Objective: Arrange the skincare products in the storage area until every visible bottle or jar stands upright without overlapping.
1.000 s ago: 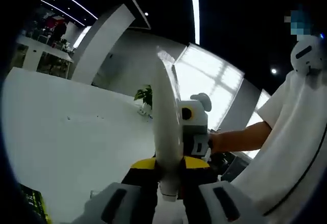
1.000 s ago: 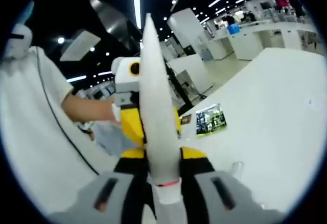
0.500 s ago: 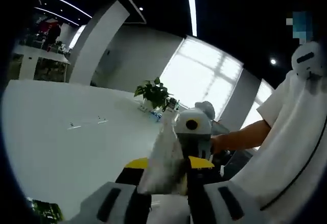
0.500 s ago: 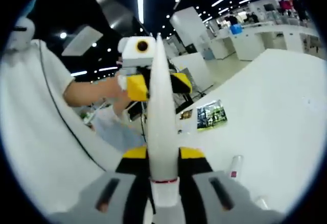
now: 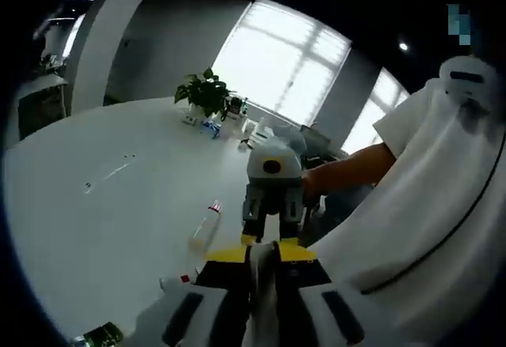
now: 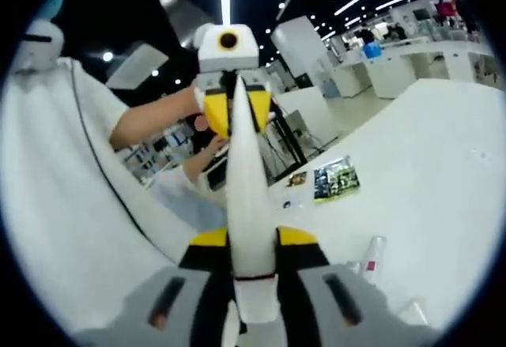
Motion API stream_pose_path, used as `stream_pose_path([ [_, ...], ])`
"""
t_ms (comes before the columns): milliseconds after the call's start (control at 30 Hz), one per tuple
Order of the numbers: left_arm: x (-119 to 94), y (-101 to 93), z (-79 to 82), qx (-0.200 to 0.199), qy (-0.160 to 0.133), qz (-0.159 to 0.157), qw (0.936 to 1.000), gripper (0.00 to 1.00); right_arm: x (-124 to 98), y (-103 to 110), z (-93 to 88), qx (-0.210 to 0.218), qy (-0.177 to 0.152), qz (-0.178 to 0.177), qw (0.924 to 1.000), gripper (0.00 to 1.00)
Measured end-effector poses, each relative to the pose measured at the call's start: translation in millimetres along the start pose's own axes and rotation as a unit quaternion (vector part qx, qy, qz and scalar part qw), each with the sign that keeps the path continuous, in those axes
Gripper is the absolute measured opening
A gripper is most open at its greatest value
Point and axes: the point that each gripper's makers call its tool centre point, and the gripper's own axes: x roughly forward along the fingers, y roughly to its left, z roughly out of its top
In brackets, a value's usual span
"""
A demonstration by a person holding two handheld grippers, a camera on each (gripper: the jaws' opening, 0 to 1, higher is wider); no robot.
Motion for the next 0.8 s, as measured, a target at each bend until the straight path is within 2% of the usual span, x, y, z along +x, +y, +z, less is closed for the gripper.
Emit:
stream_pose_path([
  [100, 4.0, -3.3, -2.5, 0.006, 0.033, 0.000, 0.9994, 0.05, 2.9, -1.0, -4.3, -0.008, 0.005, -0.001, 1.0000, 0.20],
  [167, 6.4, -2.2, -1.7, 0.041, 0.062, 0.012, 0.9972, 0.04, 5.1, -2.6, -6.9, -0.023, 0.007, -0.012, 0.9996, 0.21],
  [233, 9.1, -2.8, -0.5, 0.052, 0.084, 0.019, 0.9949, 0.03, 6.2, -5.2, -7.8, -0.026, 0.004, -0.016, 0.9995, 0.21],
  [300, 12.3, -2.9, 2.0, 0.069, 0.109, 0.028, 0.9912, 0.03, 6.3, -8.9, -7.0, -0.021, -0.005, -0.021, 0.9996, 0.23],
  [333, 13.2, -2.6, 2.8, 0.074, 0.113, 0.029, 0.9904, 0.03, 5.9, -12.5, -5.7, -0.016, -0.009, -0.031, 0.9993, 0.23],
  [400, 18.2, -1.6, 5.9, 0.098, 0.142, 0.038, 0.9842, 0.03, 5.5, -15.6, -5.7, -0.010, -0.011, -0.038, 0.9992, 0.24],
  [467, 22.6, -0.5, 5.7, 0.101, 0.171, 0.044, 0.9792, 0.02, 4.8, -20.0, -7.6, -0.005, -0.007, -0.047, 0.9988, 0.25],
  [533, 24.9, 1.3, 4.9, 0.101, 0.186, 0.047, 0.9763, 0.02, 3.2, -28.1, -11.3, -0.001, -0.001, -0.070, 0.9975, 0.25],
  [567, 27.9, 9.1, 4.5, 0.115, 0.201, 0.061, 0.9709, 0.02, -0.4, -38.1, -13.3, -0.005, 0.001, -0.096, 0.9953, 0.25],
  [633, 31.0, 17.1, 1.6, 0.116, 0.215, 0.071, 0.9669, 0.02, -4.1, -43.3, -14.2, -0.002, -0.008, -0.110, 0.9939, 0.30],
  [767, 35.4, 29.8, 1.2, 0.109, 0.224, 0.081, 0.9650, 0.02, -17.2, -53.3, -18.7, 0.000, -0.014, -0.144, 0.9895, 0.33],
  [800, 35.0, 38.0, 0.4, 0.106, 0.233, 0.092, 0.9623, 0.02, -23.2, -57.2, -20.3, -0.002, -0.017, -0.159, 0.9871, 0.34],
])
